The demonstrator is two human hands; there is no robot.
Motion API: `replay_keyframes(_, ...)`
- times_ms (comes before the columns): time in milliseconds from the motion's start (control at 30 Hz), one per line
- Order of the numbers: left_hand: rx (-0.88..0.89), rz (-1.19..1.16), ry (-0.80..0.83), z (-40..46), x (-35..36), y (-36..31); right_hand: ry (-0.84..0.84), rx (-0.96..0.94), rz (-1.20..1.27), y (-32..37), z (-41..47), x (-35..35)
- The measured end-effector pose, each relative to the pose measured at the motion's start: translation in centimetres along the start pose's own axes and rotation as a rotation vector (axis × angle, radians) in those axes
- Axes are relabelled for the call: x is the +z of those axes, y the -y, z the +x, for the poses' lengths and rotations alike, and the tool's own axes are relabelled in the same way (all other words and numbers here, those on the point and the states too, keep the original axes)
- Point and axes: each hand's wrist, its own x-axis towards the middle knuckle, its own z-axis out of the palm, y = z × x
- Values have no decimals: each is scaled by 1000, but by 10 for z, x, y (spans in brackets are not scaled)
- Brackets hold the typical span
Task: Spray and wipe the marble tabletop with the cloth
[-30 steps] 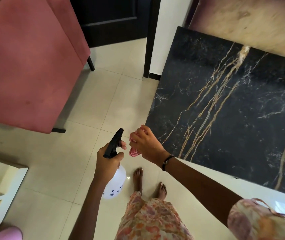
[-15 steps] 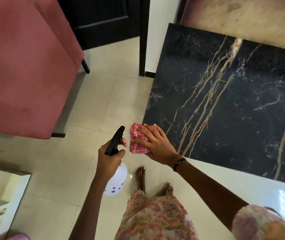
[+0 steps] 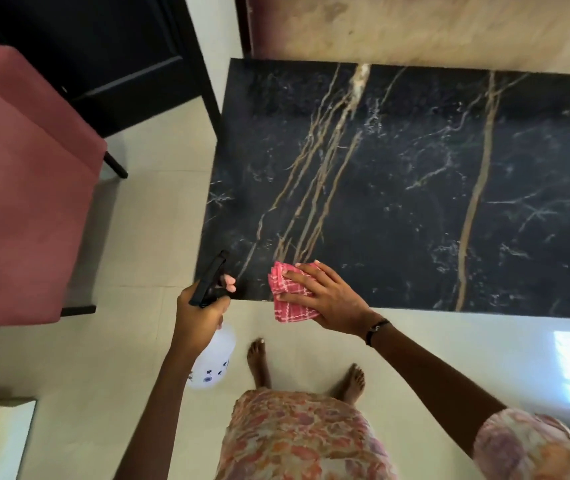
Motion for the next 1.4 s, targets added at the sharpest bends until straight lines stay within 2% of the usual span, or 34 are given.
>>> replay_keyframes(67,2,4,-16,-5,16,-3,-3,-9,-3,-19,-24,-1)
replay_keyframes(333,-15,-8,14,-41,154,-13,9,39,-48,-126,-188,-2)
replay_keyframes(500,-17,22,42,-55,225,-20,1,140,-48,-185,-287,-2)
replay_keyframes(667,22,28,129,-64,261,-29,-39,328,66,-227,-362,-6)
replay_keyframes(833,40,27,144,-67,271,-39,-136,776,231,-251,-352,-8)
replay_keyframes(933,58,24,130,-64,268,-47,-111,876,226,-244,-283,-15)
replay_keyframes(1033,73,38,105,-55,262,-54,-114,740,220,-208,-196,-24)
replay_keyframes(1133,44,47,57,-44,256,-64,-90,479,251,-148,-120,-27)
replay_keyframes(1233,-58,63,-54,-24,251,-69,-26,194,224,-105,-71,-29)
replay_keyframes(1300,-94,103,-84,-8,248,-76,-13,90,206,-112,-41,-31)
replay_keyframes(1400,-6,71,-7,14,243,-89,40,88,150,-159,5,-38)
